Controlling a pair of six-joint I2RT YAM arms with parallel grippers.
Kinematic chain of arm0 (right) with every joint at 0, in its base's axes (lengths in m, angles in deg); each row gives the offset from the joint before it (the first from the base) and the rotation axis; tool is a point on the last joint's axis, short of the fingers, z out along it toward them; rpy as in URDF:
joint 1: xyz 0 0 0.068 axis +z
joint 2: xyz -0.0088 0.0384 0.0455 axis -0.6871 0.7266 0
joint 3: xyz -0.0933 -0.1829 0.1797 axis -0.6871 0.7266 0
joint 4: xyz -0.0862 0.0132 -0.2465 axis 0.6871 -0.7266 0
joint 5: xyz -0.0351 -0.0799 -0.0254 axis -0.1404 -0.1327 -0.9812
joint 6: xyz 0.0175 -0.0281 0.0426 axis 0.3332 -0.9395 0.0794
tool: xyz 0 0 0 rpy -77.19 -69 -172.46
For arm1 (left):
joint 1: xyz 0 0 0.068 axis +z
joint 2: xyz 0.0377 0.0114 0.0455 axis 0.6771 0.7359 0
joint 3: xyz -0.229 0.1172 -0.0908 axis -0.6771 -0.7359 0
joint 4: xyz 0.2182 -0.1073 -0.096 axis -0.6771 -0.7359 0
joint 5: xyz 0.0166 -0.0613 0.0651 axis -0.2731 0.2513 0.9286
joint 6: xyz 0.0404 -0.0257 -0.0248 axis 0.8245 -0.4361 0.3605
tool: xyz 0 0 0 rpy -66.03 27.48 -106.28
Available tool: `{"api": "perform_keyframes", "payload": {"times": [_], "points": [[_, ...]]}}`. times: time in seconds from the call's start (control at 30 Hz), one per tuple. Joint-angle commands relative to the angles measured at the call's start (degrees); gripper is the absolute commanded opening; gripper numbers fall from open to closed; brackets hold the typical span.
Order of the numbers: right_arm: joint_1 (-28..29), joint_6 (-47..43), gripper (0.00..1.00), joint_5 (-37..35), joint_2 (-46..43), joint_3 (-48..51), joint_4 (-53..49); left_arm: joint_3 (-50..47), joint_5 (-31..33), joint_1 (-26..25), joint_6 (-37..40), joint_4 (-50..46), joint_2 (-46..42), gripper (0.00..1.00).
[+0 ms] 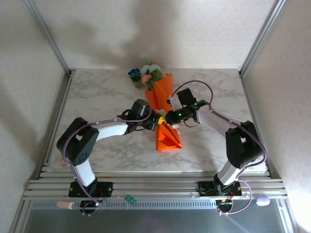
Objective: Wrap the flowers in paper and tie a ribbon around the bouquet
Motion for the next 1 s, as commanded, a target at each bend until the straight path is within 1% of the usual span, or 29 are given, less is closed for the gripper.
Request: {"api": "perform_keyframes", "payload": {"times": [0.0, 0.13, 0.3, 0.37, 0.5, 0.57, 0.83, 0.97], "points": [[0.9, 0.0, 0.0, -9.6, -2.4, 1.0, 0.7, 2.9, 0.9, -0.2, 2.2, -8.6, -2.6, 0.0], [1.9, 0.0, 0.0, -12.1, -3.0, 1.0, 1.6, 3.4, 0.9, -0.2, 2.3, -11.5, -2.7, 0.0], [3.1, 0.3, 0.01, -11.3, -2.4, 1.4, 1.7, 2.7, 0.9, -0.2, 1.5, -11.5, -2.8, 0.0], [3.4, 0.9, 0.05, -10.9, -2.3, 1.7, 1.5, 2.3, 1.2, -0.2, 1.2, -11.5, -2.9, 0.0], [3.4, 2.4, 0.18, -11.2, -2.6, 2.8, 1.7, 1.4, 1.2, -0.1, 0.6, -10.7, -2.9, 0.0], [3.4, 2.5, 0.23, -11.5, -2.7, 3.0, 1.4, 0.9, 1.3, -0.1, 0.2, -10.3, -2.8, 0.0], [3.4, 3.6, 0.28, -11.1, -2.8, 2.1, 0.6, 0.3, 1.7, 0.0, -0.1, -9.2, -2.4, 0.0], [3.4, 3.8, 0.33, -11.3, -3.4, 1.6, 0.2, 0.7, 1.9, 0.0, -0.1, -9.2, -1.8, 0.0]]}}
